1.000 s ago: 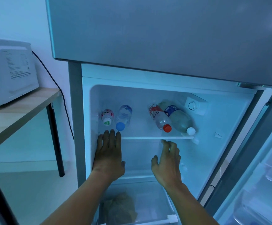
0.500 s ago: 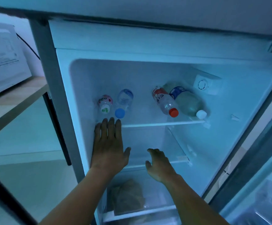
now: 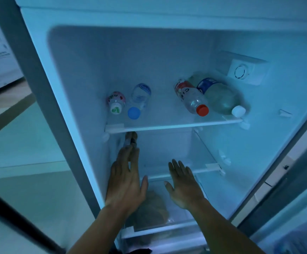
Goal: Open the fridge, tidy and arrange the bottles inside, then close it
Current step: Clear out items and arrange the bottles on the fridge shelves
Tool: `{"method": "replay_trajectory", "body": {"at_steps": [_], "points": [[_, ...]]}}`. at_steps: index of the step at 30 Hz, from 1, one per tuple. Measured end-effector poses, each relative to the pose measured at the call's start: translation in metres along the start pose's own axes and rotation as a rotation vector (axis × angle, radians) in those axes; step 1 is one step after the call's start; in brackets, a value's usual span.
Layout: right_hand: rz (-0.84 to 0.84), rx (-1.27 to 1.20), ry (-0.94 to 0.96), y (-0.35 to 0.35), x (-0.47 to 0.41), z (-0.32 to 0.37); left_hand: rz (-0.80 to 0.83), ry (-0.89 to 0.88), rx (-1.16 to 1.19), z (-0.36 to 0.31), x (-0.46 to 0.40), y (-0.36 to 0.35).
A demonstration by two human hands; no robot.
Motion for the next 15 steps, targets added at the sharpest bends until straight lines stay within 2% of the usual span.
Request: {"method": "replay_trajectory", "body": {"at_steps": [2,5,8,15], "points": [[-0.027,-0.007,-0.001,-0.002,0.000,-0.001,0.106,-0.016,-0.047,0.005,-0.005,-0.032],[-0.062,-0.015,0.034,-0.006,0.000,0.000,0.243,0.081,-0.017,0.025,-0.011,-0.067],[-0.069,-0.016,0.026,-0.007,0.000,-0.001,0.359,0.095,-0.037,0.036,-0.011,-0.101],[-0.121,-0.206,-0.035,0.012,-0.010,-0.003,0.315,0.066,-0.158,0.037,-0.004,-0.122]]}}
Point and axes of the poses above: each hand's wrist, its own x-axis away from the middle knuckle, its own y-axis out of the back of the hand, z = x × y, the point moved 10 cm from there along -x, towards the middle knuckle, and after that the axes turned 14 degrees about z, right-handed, at the moved point
